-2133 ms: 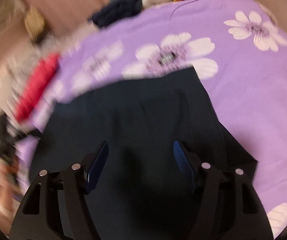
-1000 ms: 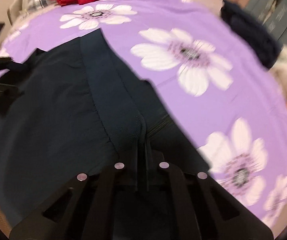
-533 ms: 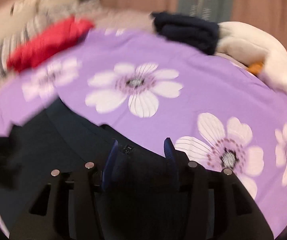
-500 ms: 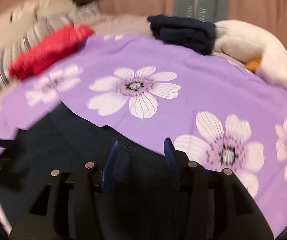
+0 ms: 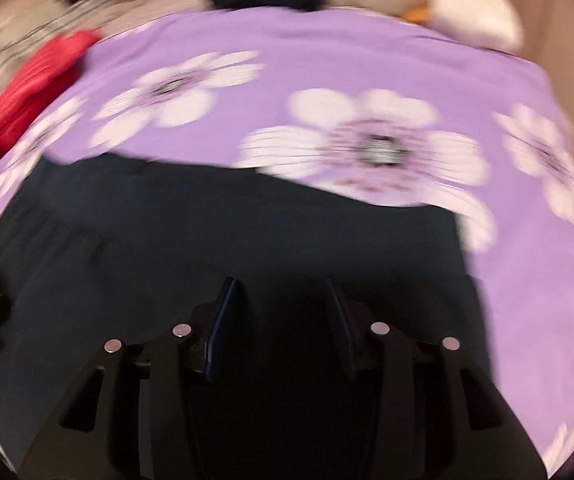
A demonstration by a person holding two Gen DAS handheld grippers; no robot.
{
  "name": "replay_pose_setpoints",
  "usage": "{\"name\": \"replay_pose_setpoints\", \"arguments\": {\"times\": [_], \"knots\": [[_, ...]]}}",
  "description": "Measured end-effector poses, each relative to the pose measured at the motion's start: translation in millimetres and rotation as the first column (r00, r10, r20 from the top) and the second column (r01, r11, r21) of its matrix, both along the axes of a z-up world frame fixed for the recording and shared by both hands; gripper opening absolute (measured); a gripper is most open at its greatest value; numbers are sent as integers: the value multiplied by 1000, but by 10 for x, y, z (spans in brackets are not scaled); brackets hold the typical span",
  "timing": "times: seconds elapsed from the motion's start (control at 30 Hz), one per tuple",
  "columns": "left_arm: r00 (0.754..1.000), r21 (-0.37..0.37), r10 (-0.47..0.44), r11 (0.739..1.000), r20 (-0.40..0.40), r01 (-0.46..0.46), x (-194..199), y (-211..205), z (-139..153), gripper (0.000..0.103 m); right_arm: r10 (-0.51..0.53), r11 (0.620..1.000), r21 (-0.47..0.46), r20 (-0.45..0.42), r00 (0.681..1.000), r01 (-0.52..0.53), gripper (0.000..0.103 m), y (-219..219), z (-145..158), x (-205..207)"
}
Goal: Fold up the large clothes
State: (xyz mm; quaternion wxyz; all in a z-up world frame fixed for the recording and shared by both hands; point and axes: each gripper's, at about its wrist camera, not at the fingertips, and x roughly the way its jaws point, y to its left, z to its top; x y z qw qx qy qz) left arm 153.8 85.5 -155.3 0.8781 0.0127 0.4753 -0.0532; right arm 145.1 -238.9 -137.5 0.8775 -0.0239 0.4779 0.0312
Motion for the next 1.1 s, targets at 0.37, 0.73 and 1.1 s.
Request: {"name": "replay_pose_setpoints", "arguments": {"times": [0.37, 0.73, 1.1], "knots": [[995, -5, 9, 1000, 101, -8, -736, -177, 294, 98, 97, 989, 94, 154, 983, -112, 59, 291, 422, -1245], [992, 28, -57, 998, 113, 54, -1068, -595, 185, 98, 207, 977, 19, 193, 959, -214, 64, 981, 255, -1822], [994, 49, -40, 998, 97, 36, -1129, -537, 45, 101, 74, 990, 109, 155, 985, -91, 64, 703, -59, -1879]]}}
